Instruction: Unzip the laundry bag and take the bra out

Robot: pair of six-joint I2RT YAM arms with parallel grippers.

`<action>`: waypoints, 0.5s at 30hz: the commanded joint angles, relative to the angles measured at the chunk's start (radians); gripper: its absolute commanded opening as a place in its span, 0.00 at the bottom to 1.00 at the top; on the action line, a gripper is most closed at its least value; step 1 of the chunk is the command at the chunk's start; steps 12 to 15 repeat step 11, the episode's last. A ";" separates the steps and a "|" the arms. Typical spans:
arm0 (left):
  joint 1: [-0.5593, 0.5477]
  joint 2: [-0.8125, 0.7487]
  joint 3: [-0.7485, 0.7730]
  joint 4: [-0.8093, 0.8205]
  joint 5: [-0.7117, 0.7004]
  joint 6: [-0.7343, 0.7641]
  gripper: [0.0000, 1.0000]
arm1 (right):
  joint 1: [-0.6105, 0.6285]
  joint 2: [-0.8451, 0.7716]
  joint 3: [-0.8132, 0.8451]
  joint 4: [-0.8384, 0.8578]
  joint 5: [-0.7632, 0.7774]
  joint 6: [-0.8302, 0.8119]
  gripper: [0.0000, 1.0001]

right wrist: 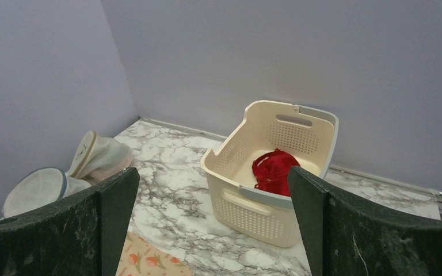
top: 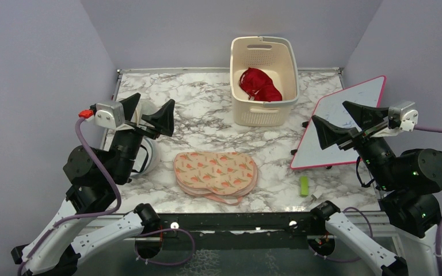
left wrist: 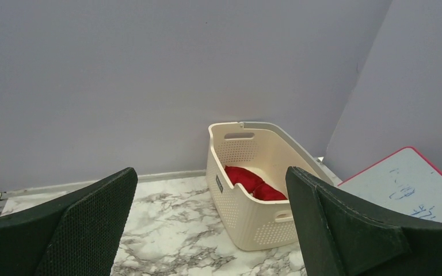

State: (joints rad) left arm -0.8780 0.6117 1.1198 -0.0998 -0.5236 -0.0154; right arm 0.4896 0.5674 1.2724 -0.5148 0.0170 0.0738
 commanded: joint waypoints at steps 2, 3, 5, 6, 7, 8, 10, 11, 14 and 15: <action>0.001 0.009 -0.006 -0.003 -0.020 0.010 0.99 | 0.001 -0.005 -0.005 0.010 -0.009 0.009 1.00; 0.002 0.009 -0.007 -0.002 -0.018 0.008 0.99 | 0.000 -0.006 -0.006 0.008 -0.007 0.013 1.00; 0.001 0.010 -0.008 -0.005 -0.018 0.006 0.99 | 0.001 -0.009 -0.008 0.004 -0.003 0.014 1.00; 0.002 0.012 -0.009 -0.006 -0.017 0.003 0.99 | 0.001 -0.010 -0.008 0.002 0.004 0.013 1.00; 0.001 0.012 -0.010 -0.007 -0.016 0.002 0.99 | 0.001 -0.012 -0.008 -0.007 0.004 0.009 1.00; 0.001 0.013 -0.010 -0.008 -0.016 -0.002 0.99 | 0.001 -0.024 -0.027 0.003 -0.009 -0.004 1.00; 0.001 0.016 -0.013 -0.009 -0.016 -0.004 0.99 | 0.001 -0.059 -0.074 0.052 -0.016 -0.009 1.00; 0.002 0.018 -0.013 -0.008 -0.016 -0.004 0.99 | 0.001 -0.062 -0.076 0.051 -0.005 -0.002 1.00; 0.002 0.018 -0.013 -0.008 -0.016 -0.004 0.99 | 0.001 -0.062 -0.076 0.051 -0.005 -0.002 1.00; 0.002 0.018 -0.013 -0.008 -0.016 -0.004 0.99 | 0.001 -0.062 -0.076 0.051 -0.005 -0.002 1.00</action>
